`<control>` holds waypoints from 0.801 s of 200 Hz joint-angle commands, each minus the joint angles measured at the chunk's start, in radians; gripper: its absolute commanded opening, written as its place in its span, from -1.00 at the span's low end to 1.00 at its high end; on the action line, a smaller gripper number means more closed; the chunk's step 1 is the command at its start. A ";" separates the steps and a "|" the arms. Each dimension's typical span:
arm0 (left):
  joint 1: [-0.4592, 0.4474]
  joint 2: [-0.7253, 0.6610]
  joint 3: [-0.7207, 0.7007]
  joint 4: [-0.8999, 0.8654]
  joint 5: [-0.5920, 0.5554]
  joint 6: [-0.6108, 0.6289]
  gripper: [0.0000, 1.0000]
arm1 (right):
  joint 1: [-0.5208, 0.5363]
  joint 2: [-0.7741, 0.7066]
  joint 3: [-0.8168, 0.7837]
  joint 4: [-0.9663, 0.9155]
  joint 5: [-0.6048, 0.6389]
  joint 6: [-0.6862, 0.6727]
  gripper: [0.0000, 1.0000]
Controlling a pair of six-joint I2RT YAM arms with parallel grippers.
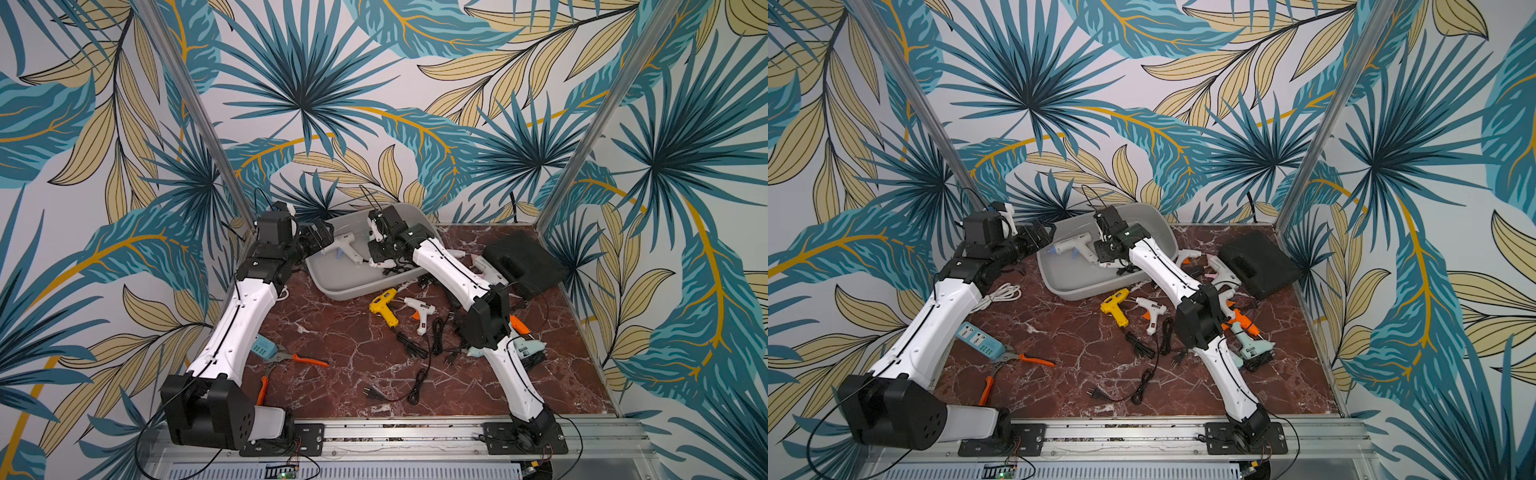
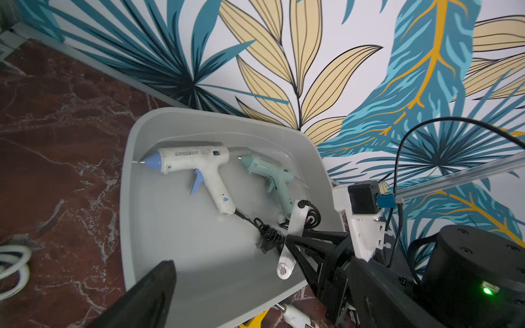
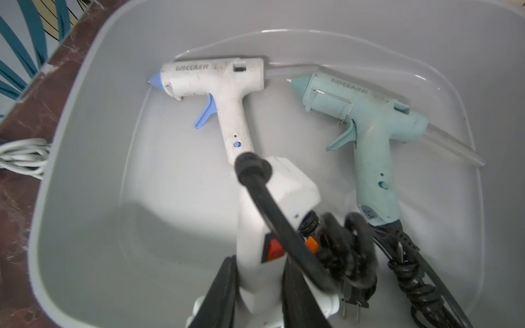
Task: Put the hot melt glue gun into the storage box
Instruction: Place the hot melt adhesive gun in the storage box.
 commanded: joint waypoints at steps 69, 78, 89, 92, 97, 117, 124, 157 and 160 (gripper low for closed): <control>0.007 -0.080 -0.069 -0.028 -0.127 0.029 1.00 | 0.036 0.165 0.086 -0.024 0.126 -0.059 -0.88; 0.006 -0.086 -0.075 -0.029 -0.137 0.029 1.00 | 0.037 0.179 0.094 -0.024 0.128 -0.059 -0.86; 0.007 -0.091 -0.080 -0.032 -0.144 0.031 1.00 | 0.040 0.196 0.101 -0.022 0.129 -0.059 -0.83; 0.007 -0.092 -0.080 -0.032 -0.145 0.031 1.00 | 0.039 0.199 0.102 -0.021 0.131 -0.059 -0.81; 0.007 -0.093 -0.082 -0.034 -0.147 0.032 1.00 | 0.039 0.206 0.104 -0.018 0.133 -0.059 -0.80; 0.007 -0.095 -0.084 -0.041 -0.147 0.037 1.00 | 0.039 0.227 0.113 -0.004 0.129 -0.055 -0.74; 0.007 -0.095 -0.084 -0.043 -0.148 0.038 1.00 | 0.039 0.233 0.114 0.005 0.128 -0.054 -0.70; 0.007 -0.094 -0.088 -0.051 -0.145 0.044 1.00 | 0.040 0.244 0.115 0.046 0.130 -0.053 -0.46; 0.007 -0.095 -0.087 -0.050 -0.144 0.045 1.00 | 0.040 0.244 0.115 0.050 0.128 -0.054 -0.42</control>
